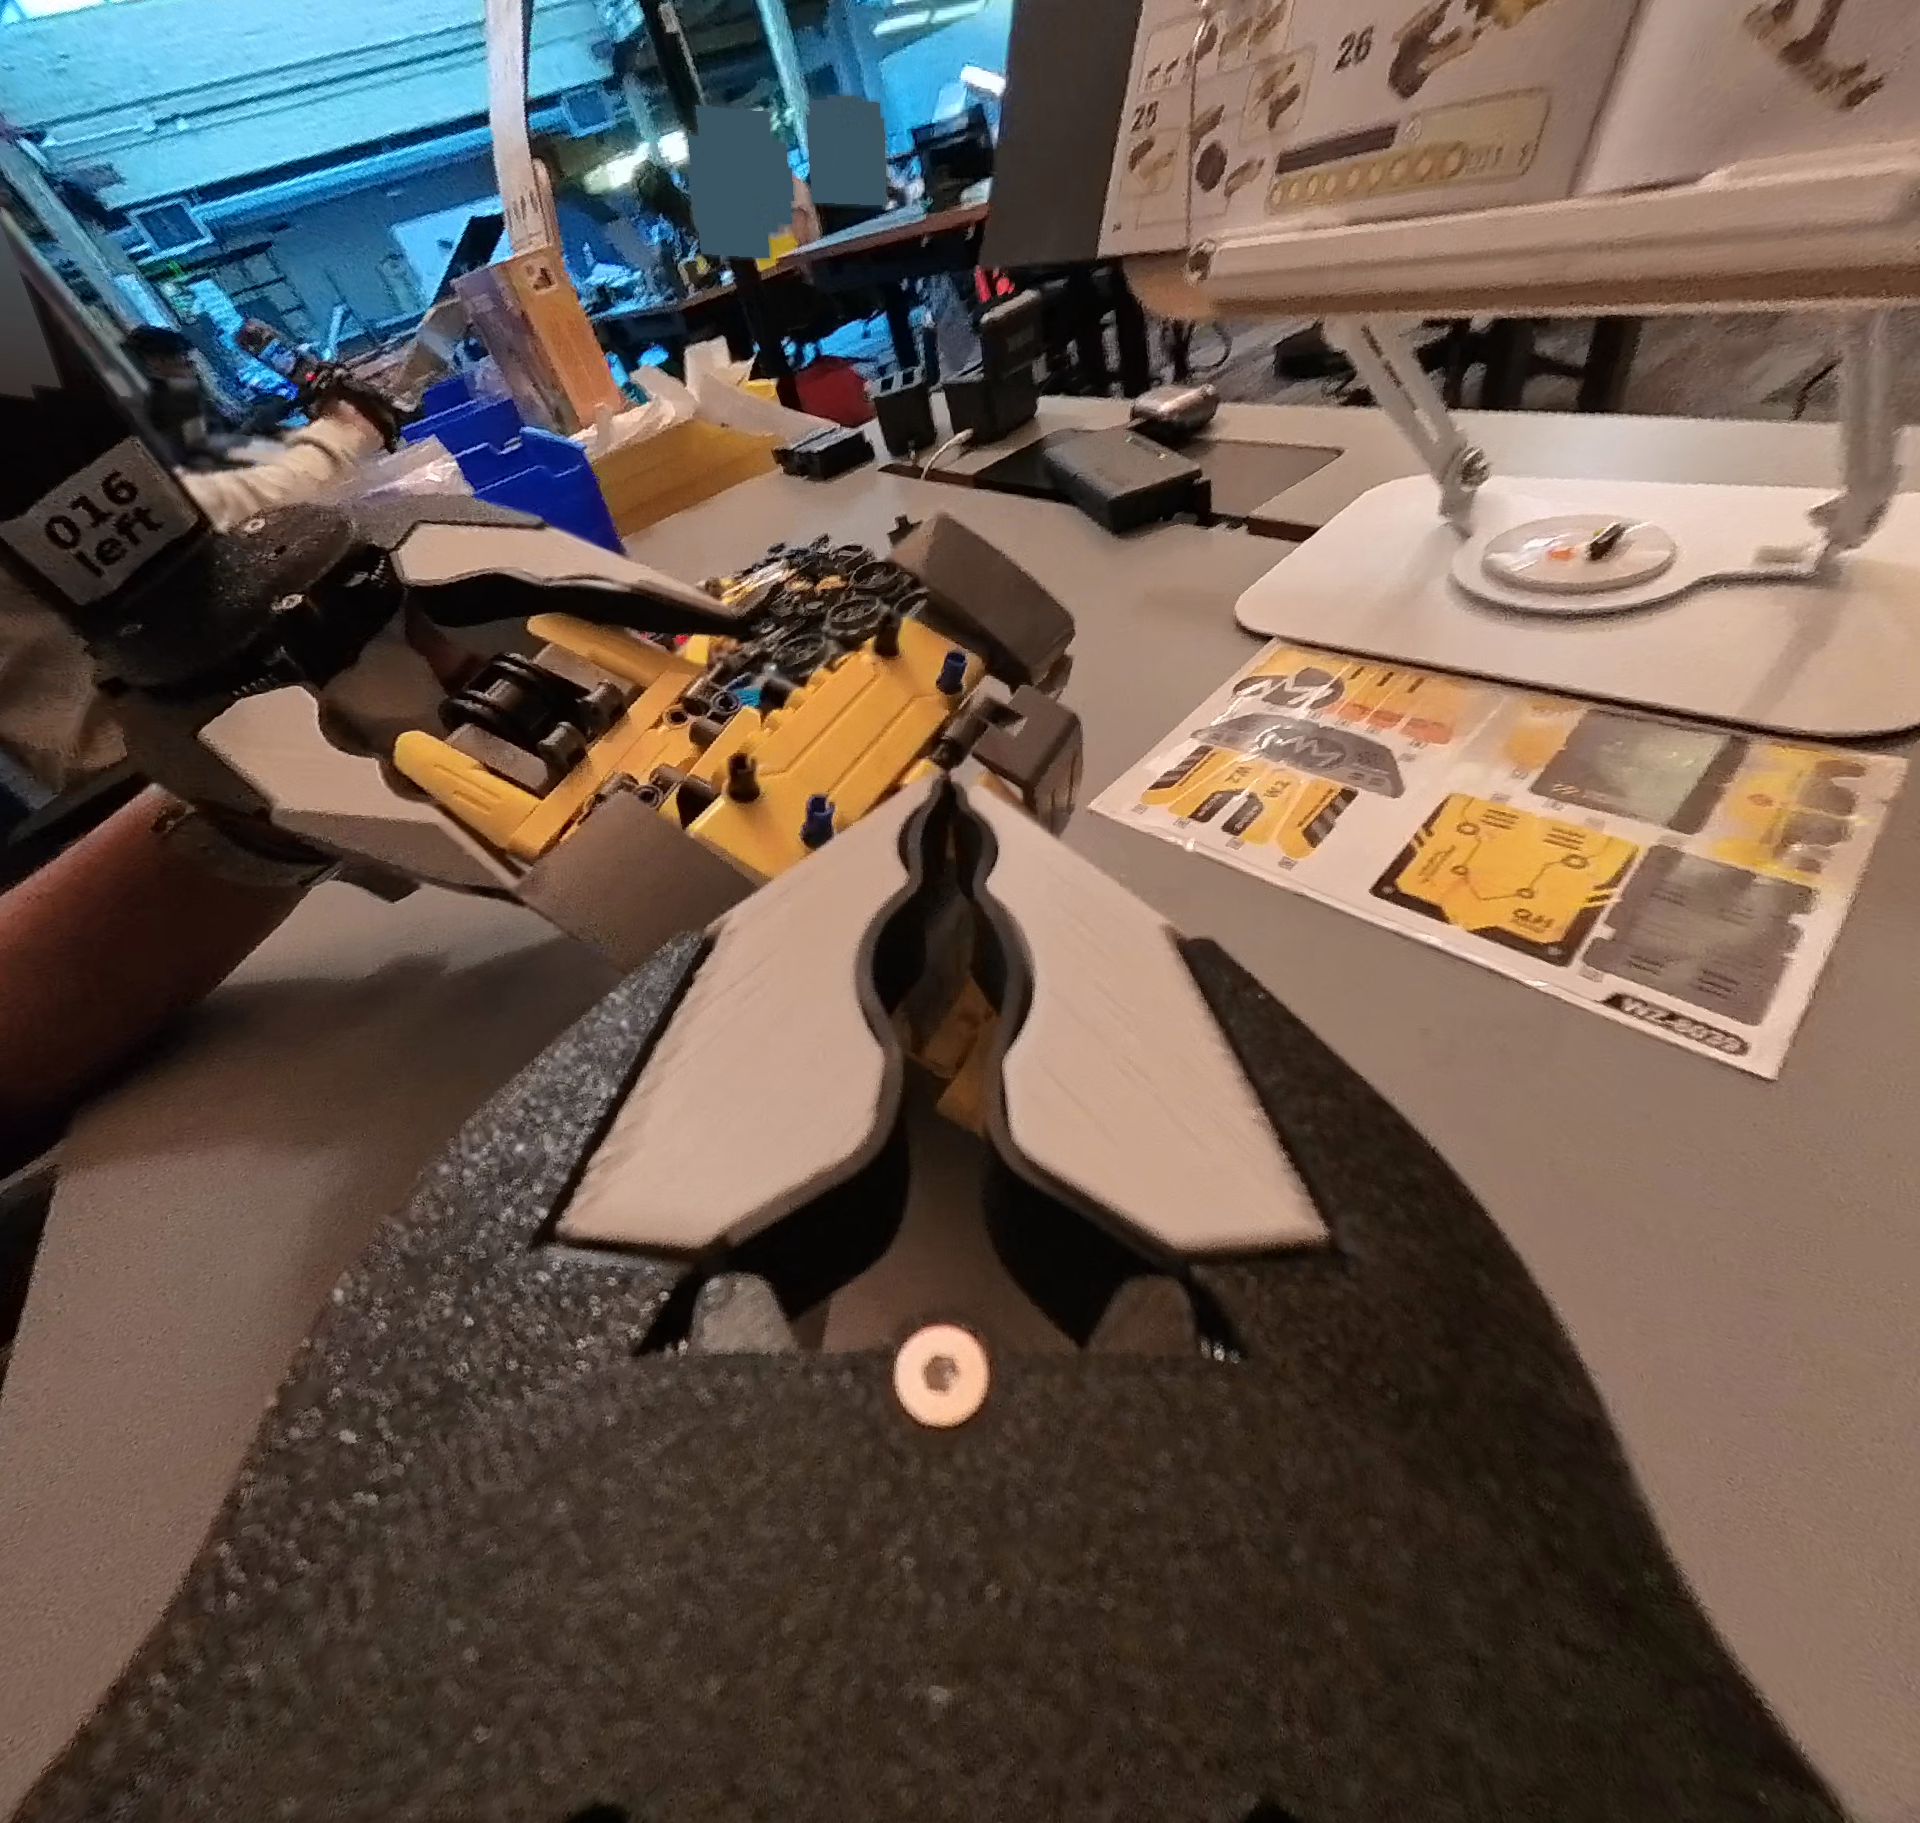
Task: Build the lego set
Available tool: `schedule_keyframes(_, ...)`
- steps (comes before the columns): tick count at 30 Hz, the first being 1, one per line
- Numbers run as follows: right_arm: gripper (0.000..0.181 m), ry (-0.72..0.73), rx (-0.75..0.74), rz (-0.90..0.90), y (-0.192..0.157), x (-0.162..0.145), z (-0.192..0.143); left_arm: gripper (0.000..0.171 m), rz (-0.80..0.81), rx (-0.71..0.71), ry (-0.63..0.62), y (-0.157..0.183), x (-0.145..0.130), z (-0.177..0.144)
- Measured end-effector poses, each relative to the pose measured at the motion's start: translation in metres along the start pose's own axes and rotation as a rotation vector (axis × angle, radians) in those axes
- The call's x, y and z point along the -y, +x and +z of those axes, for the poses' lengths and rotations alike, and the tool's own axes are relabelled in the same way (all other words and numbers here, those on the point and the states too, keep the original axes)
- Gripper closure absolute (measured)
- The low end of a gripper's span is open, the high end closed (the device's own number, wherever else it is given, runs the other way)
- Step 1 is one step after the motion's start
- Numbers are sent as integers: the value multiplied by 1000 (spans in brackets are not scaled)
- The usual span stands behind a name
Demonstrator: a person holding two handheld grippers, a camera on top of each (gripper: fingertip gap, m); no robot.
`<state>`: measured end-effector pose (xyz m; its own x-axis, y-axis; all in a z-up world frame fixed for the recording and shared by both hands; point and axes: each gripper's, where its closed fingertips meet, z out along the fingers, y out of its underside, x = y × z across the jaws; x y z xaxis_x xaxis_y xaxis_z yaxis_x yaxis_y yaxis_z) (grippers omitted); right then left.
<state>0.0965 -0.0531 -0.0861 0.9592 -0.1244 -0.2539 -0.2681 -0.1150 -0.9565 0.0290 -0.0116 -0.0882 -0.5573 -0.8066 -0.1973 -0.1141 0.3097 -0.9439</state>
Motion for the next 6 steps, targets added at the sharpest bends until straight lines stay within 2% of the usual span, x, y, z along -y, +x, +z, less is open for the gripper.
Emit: schedule_keyframes(6, 181, -16, 69, 107, 0, -1, 1, 90, -31, -7, 16, -1, 2, 0)
